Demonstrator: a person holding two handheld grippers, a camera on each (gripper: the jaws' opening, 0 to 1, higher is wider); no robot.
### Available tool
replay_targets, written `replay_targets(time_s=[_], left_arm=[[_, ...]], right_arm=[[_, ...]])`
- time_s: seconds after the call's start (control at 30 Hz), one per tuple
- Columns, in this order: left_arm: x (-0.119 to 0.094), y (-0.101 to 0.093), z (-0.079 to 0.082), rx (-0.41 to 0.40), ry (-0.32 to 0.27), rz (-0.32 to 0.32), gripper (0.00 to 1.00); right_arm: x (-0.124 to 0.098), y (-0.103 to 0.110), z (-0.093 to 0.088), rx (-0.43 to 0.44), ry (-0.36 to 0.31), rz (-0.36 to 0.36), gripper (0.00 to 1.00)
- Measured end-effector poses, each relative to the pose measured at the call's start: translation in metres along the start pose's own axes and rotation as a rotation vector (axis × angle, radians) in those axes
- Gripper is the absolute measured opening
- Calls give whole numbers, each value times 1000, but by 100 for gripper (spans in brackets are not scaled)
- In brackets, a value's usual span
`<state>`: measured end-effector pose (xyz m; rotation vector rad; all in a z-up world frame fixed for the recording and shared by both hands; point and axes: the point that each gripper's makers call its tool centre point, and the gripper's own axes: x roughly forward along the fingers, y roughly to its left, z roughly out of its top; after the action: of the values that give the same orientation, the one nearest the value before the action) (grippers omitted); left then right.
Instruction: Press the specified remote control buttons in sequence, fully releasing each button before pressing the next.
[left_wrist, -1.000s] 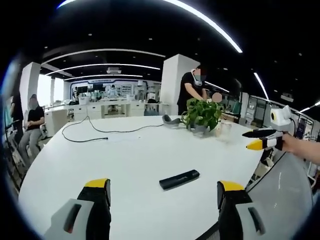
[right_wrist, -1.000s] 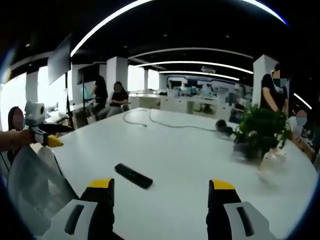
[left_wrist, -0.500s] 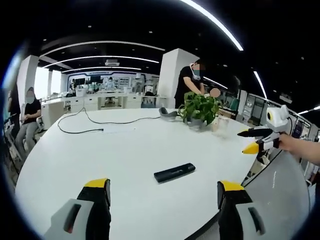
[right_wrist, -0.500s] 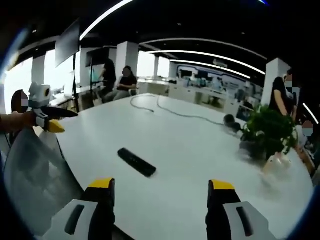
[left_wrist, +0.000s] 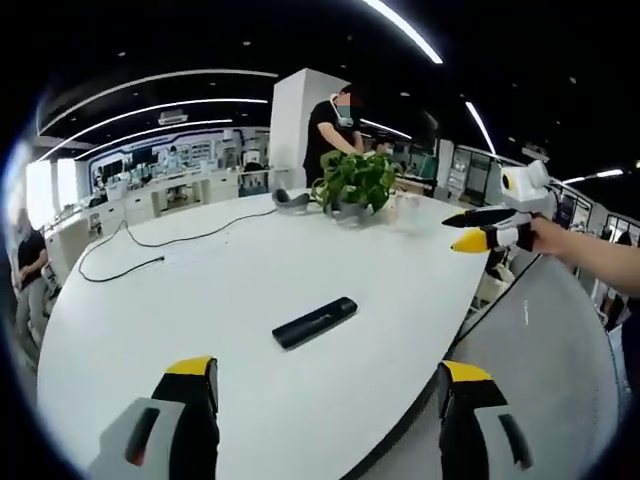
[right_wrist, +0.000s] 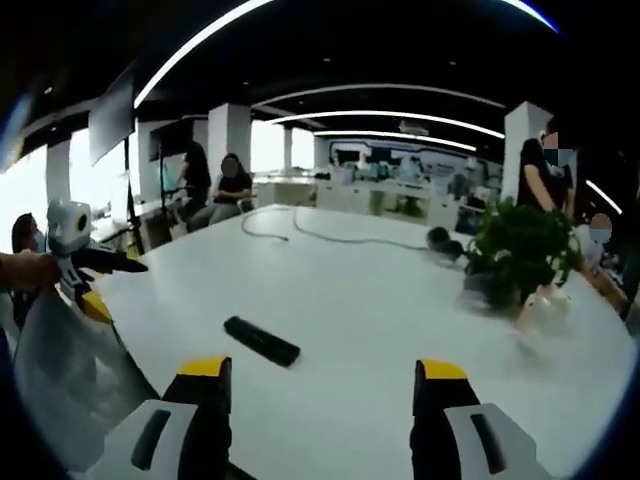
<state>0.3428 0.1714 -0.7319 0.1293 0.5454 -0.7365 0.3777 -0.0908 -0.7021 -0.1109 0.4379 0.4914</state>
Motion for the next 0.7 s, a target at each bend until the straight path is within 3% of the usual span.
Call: replay_targets(time_s=[0.2, 0.3, 0.7], left_arm=[[9, 10, -5, -20, 42, -54, 91], [17, 8, 2, -87, 37, -102, 91], [56, 6, 12, -1, 105, -155, 89]], right_arm=[[-2, -1, 6, 36, -39, -9, 73], [-2, -2, 5, 32, -29, -14, 73], [-4, -7, 6, 65, -42, -31, 70]])
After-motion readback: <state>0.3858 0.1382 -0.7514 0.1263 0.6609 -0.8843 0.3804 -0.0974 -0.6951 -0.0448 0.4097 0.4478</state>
